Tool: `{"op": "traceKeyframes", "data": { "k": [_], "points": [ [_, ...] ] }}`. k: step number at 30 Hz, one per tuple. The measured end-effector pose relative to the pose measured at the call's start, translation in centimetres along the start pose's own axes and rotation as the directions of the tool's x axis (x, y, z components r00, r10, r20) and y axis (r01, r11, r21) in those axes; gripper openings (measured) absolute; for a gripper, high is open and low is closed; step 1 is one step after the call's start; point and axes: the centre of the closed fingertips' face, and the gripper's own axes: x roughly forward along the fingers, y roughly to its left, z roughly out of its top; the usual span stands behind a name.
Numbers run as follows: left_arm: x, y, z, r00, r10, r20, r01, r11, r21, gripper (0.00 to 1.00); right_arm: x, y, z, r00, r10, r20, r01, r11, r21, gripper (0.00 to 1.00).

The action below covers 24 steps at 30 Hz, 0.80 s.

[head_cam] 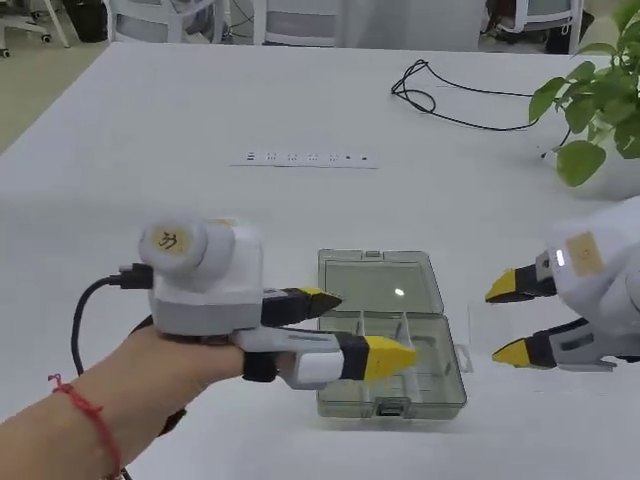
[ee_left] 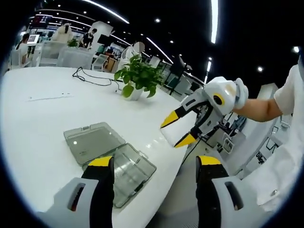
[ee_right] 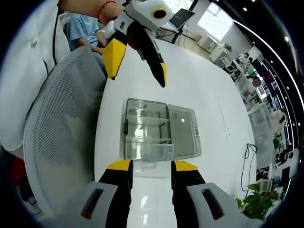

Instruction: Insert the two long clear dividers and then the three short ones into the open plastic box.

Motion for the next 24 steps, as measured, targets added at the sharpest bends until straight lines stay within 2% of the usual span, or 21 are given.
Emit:
{"op": "traceKeyframes", "data": {
  "k": [5,12,16,20,22,24],
  "points": [
    [1.3,-1.2,0.3,0.9990,-0.041,0.016,0.042,0.995,-0.092,0.58,-0.8,0.6,1.9,0.9998,-0.011,0.015,0.011,1.000,-0.009,0.33],
    [2.2,-1.8,0.1,0.9980,-0.062,0.015,0.064,0.981,-0.183,0.47,-1.5,1.0,3.4,0.9993,-0.018,0.032,0.018,1.000,-0.007,0.33],
    [2.5,-2.3,0.1,0.9965,-0.079,0.028,0.083,0.965,-0.249,0.42,-1.7,1.4,4.1,0.9991,-0.018,0.038,0.018,1.000,-0.014,0.33],
    [2.9,-2.7,-0.1,0.9959,-0.086,0.029,0.091,0.954,-0.287,0.39,-1.9,1.6,4.8,0.9988,-0.019,0.044,0.019,1.000,-0.015,0.33],
    [2.9,-2.9,-0.1,0.9950,-0.094,0.033,0.100,0.948,-0.301,0.34,-2.0,1.7,5.1,0.9986,-0.019,0.050,0.020,1.000,-0.019,0.33],
    [3.0,-2.9,0.0,0.9943,-0.100,0.037,0.107,0.938,-0.330,0.30,-2.1,1.8,5.4,0.9983,-0.019,0.055,0.020,1.000,-0.014,0.33]
  ]
}}
